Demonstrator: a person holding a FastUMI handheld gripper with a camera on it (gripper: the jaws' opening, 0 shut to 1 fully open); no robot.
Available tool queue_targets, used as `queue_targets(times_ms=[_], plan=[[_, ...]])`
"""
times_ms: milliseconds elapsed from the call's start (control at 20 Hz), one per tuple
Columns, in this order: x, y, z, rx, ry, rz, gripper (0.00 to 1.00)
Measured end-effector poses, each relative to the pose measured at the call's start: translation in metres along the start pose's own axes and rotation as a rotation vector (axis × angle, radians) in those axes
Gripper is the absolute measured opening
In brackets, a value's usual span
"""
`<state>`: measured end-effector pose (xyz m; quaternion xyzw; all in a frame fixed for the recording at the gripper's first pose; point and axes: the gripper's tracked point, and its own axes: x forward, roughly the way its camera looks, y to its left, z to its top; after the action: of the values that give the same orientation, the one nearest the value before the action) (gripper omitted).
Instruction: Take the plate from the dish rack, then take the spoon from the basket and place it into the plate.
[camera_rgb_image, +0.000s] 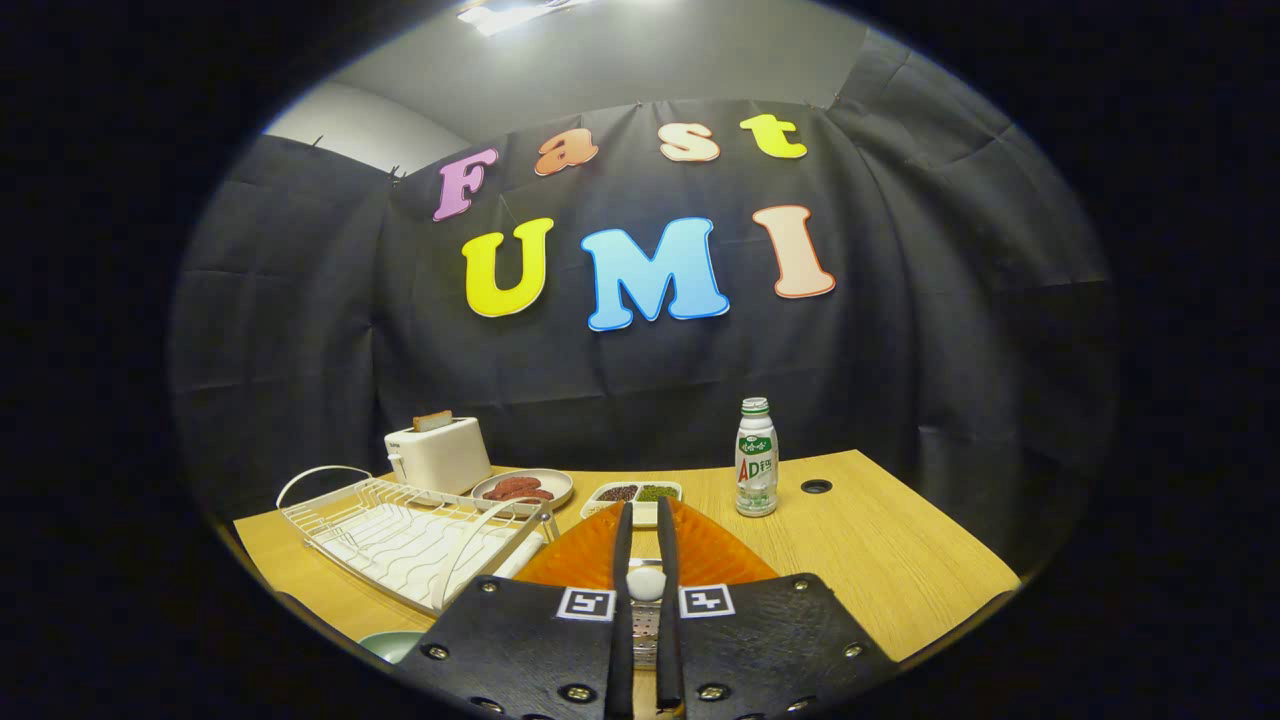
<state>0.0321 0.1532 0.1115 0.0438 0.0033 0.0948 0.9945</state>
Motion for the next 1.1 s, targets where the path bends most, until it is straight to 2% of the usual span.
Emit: queue_targets(times_ms=[500,750,1100], plan=[[-0.053,0.014,0.073,-0.079,0.039,0.036,0.09],[-0.095,0.019,0.085,-0.036,0.078,0.024,0.09],[-0.106,0.044,0.079,-0.022,0.116,0.095,0.09]])
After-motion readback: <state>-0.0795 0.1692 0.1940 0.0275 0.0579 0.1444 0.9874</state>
